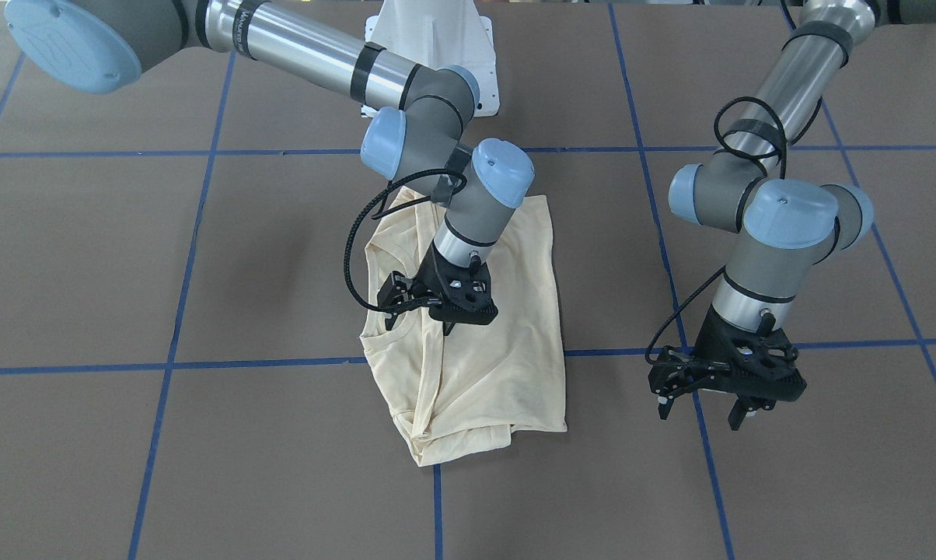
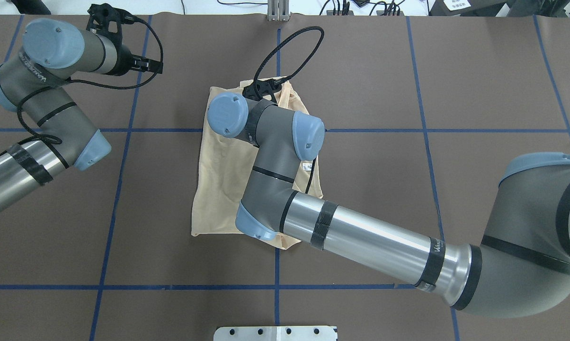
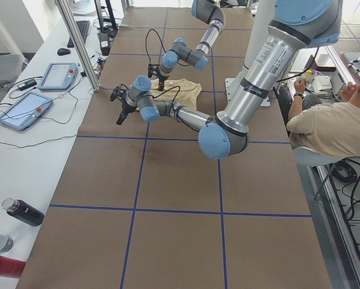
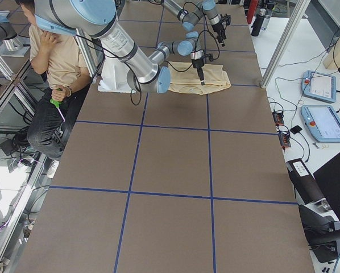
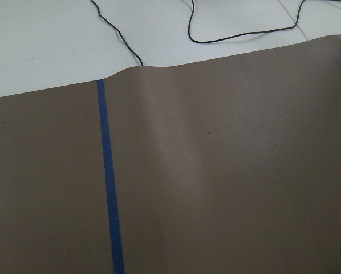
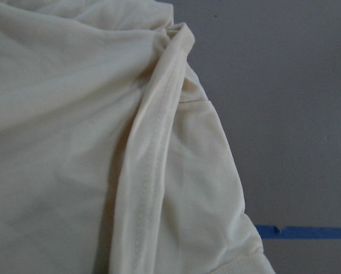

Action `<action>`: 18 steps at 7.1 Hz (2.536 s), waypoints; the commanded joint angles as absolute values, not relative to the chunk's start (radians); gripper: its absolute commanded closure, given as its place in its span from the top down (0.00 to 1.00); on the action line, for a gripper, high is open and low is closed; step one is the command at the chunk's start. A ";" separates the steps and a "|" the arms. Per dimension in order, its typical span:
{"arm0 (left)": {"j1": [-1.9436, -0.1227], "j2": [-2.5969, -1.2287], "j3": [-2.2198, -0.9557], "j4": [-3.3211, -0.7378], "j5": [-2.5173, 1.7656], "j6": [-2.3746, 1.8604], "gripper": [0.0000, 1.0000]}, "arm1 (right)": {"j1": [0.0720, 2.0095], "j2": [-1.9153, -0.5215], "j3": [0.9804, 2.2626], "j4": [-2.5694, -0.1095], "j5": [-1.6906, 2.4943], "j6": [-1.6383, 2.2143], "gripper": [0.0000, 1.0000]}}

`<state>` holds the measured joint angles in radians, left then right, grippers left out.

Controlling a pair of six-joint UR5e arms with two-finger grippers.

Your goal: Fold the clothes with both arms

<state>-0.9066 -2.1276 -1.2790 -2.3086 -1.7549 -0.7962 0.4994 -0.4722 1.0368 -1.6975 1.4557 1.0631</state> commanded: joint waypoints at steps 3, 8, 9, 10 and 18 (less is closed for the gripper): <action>-0.907 -2.126 -1.278 -2.309 -1.755 -0.795 1.00 | 0.551 -0.628 1.211 -1.796 1.451 0.896 1.00; -0.907 -2.099 -1.348 -2.296 -1.837 -0.813 1.00 | 0.560 -0.745 1.535 -1.730 1.573 1.010 1.00; -0.905 -2.041 -1.447 -2.293 -1.867 -0.884 1.00 | 0.551 -0.840 1.681 -1.691 1.580 1.064 1.00; -0.867 -1.981 -1.545 -2.293 -1.884 -0.990 1.00 | 0.525 -0.924 1.818 -1.684 1.583 1.095 1.00; -0.371 -1.759 -1.832 -2.273 -1.625 -1.376 0.85 | 0.345 -1.167 1.985 -1.451 1.460 1.355 1.00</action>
